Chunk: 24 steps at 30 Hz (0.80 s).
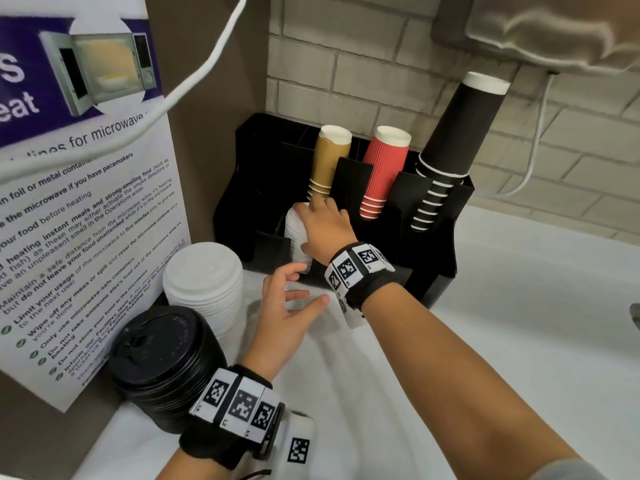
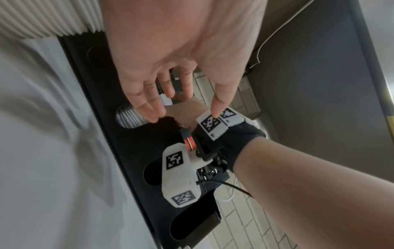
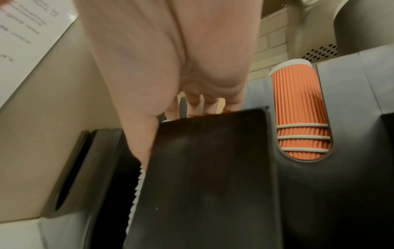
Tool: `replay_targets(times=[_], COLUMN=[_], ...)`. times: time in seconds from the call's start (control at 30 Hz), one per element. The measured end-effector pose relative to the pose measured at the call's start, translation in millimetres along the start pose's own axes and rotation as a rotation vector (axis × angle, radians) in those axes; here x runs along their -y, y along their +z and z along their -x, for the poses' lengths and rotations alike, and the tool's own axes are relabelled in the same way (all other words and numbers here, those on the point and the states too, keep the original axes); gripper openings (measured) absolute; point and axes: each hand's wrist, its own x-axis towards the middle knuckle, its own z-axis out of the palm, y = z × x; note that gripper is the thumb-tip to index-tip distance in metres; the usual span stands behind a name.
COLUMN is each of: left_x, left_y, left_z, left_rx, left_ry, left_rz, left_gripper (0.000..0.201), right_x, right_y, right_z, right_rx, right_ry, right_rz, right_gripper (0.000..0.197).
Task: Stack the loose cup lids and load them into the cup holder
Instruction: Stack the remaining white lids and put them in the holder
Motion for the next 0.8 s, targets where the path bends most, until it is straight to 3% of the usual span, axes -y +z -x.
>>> replay_targets(times=[0.1,0.2,0.33,0.4,0.47,0.5,0.63,0.7,0.8], left_x=[-1,-2,-3,-3,-4,-5,-7,-8,-9], left_y=[1,1,1,1,2,3,13,18,22], left_z=[1,0,-1,-1,-2,-2,-2,0,3], left_rx=[0.001,0.005,-0.011,0.005,0.02,0.027,0.067,0.089,0.11], left_ry=[-0.003,-0.008,-0.024,-0.034,-0.032,-0.032,-0.032,-0.033,-0.035], left_rz=[-0.007,-0.018,-0.023,-0.015,0.0,0.006,0.002,-0.003,-0.012], left_gripper=[0.047,0.045,0.039,0.034,0.029,0.028,0.025,0.025,0.024], right_x=[0,-11,-46,-70,-95,-104,-113,-108,-104], right_y=[-2,-13,-25,-26,-22,-18,-1,6,13], right_z=[5,25,76,110,142,157,190,192,190], right_rx=[-0.018,-0.16,-0.451,-0.483,-0.343,-0.212,0.263,0.338,0.352], right_ry=[0.003,0.085,0.282,0.47,0.691,0.773,0.876,0.876,0.882], right_rz=[-0.028,-0.296,-0.77,-0.846,-0.8,-0.735,-0.602,-0.61,-0.604], right_gripper=[0.075,0.071,0.046,0.024,0.012,0.015,0.061,0.078,0.087])
